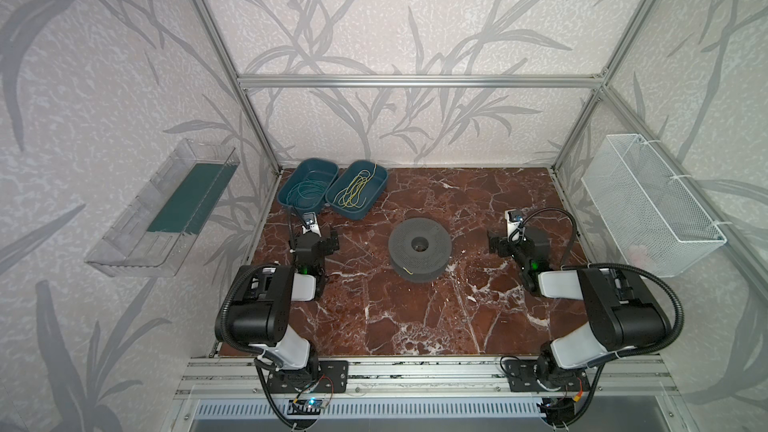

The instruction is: Wrap the cables

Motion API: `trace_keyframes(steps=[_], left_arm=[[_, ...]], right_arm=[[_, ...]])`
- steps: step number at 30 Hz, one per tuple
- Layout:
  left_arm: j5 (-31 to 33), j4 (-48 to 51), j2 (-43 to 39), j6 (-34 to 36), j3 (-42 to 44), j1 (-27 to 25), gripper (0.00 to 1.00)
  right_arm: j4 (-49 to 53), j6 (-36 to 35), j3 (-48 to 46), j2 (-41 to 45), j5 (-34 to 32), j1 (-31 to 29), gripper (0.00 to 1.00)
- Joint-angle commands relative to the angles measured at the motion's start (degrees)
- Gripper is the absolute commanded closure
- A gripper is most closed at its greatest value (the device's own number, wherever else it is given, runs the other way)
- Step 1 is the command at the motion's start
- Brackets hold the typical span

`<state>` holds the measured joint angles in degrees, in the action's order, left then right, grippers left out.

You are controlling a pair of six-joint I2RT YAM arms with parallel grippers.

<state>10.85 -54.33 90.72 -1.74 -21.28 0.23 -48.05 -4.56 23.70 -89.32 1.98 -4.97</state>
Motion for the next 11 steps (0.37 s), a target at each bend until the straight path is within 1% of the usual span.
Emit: trace_keyframes(steps=[1,11], left_arm=[[-0.09,-0.03,-0.91,-0.55,-0.34,0.18,0.01],[-0.11,-0.08,-0.9,-0.55,-0.31,0.16,0.01]], right_arm=[[-0.03,-0.55,-0.24,0.81,-0.57,-0.21,0.01],[0.51,-0.56,-0.06,0.99,-0.64,-0.21,0.01]])
